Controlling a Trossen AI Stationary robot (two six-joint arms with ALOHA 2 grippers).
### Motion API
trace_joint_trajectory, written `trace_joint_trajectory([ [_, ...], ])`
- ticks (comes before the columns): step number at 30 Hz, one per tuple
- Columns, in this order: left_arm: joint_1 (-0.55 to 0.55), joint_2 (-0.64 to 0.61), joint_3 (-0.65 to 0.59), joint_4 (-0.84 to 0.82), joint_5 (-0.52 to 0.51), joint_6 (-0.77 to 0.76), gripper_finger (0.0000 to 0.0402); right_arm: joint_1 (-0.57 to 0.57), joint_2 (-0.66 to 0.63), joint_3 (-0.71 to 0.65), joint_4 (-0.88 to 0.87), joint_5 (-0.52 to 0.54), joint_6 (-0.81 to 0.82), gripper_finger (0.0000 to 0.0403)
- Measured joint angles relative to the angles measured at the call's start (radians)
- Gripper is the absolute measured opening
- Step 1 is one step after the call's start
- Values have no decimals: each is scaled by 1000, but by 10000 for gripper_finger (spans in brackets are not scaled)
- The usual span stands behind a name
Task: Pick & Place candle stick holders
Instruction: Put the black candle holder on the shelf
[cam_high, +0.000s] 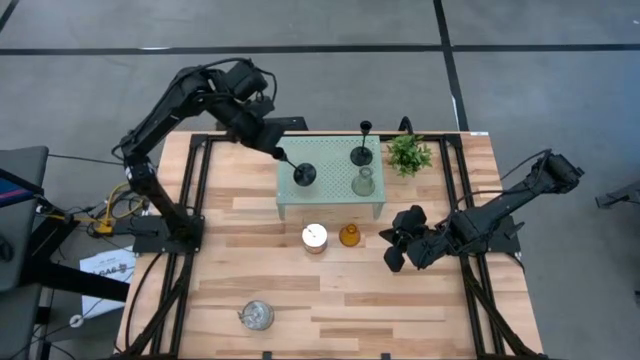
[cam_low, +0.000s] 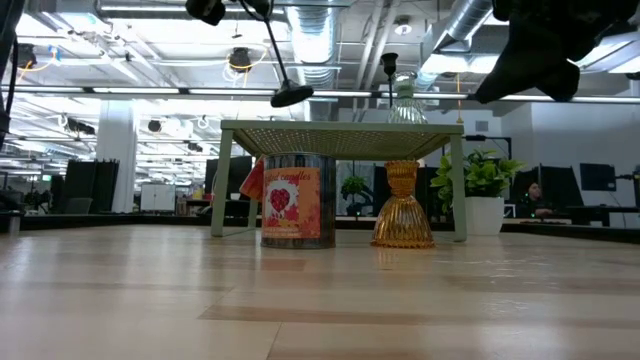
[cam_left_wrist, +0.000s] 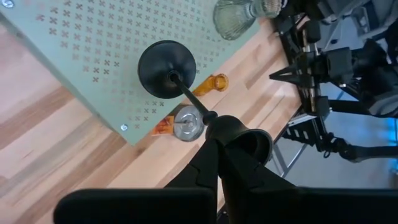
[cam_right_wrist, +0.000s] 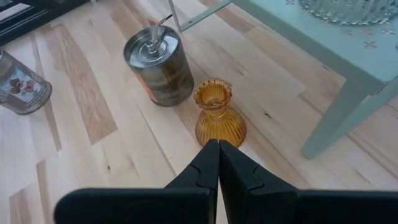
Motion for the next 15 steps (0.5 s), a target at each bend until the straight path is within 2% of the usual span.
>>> trace_joint_trajectory([
  [15,-6,57,0,0,37,19,2,0,0,0,2,0,2,1],
])
